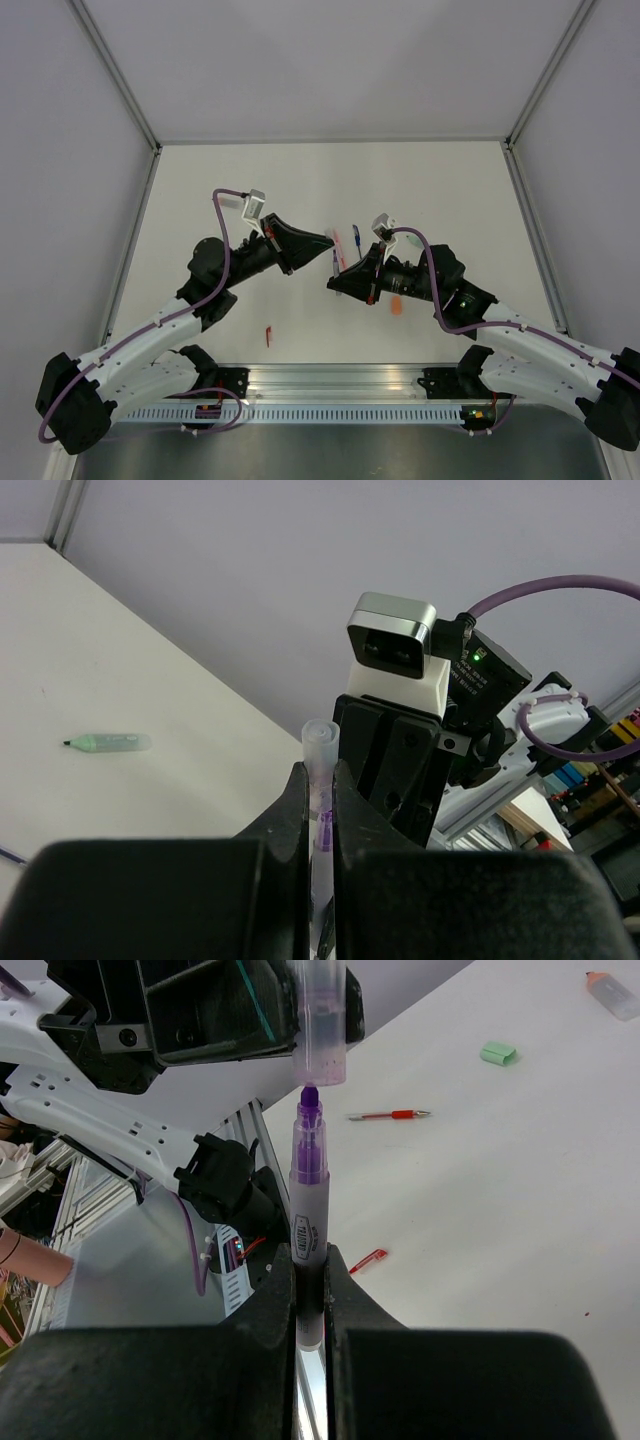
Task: Insert the pens into the pen caps
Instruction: Insert the pen cap onto the pen.
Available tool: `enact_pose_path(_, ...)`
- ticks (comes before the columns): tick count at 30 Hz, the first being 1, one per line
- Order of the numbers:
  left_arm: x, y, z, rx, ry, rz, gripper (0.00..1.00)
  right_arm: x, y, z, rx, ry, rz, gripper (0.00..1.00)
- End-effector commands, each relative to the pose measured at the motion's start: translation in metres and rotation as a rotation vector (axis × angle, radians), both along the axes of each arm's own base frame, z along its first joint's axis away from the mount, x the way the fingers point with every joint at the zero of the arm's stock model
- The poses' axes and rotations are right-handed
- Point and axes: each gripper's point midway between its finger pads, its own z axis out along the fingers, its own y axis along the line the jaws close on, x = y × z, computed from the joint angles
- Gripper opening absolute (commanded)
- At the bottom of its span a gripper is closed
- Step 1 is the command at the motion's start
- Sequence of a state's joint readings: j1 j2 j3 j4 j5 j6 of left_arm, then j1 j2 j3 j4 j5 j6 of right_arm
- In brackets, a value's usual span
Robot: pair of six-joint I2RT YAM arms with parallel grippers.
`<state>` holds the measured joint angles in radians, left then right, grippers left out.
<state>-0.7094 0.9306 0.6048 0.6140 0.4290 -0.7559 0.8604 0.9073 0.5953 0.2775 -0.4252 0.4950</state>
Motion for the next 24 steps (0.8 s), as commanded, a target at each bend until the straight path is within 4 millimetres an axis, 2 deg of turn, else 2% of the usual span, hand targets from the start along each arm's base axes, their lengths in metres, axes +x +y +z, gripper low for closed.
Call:
enact_pose_path(1,-0.01,-0.001,0.006,-0.031,-0.025,-0.047,0.02,-0.002,0.001,0.012,0.038,-0.026,0.008,0.0)
enact_pose_path(13,-0.024,-0.005,-0.004,-0.02,-0.042,-0.126,0.02,0.0,0.001,0.011,0.034,-0.025,0.0,0.0)
enact_pose_path(18,-0.031,-0.014,-0.022,0.09,-0.015,-0.21,0.02,0.001,0.0,0.011,0.023,-0.032,-0.006,0.0)
enact_pose_path(24,-0.035,-0.012,-0.045,0.2,0.039,-0.231,0.02,0.005,-0.003,0.009,-0.001,-0.048,-0.034,0.0)
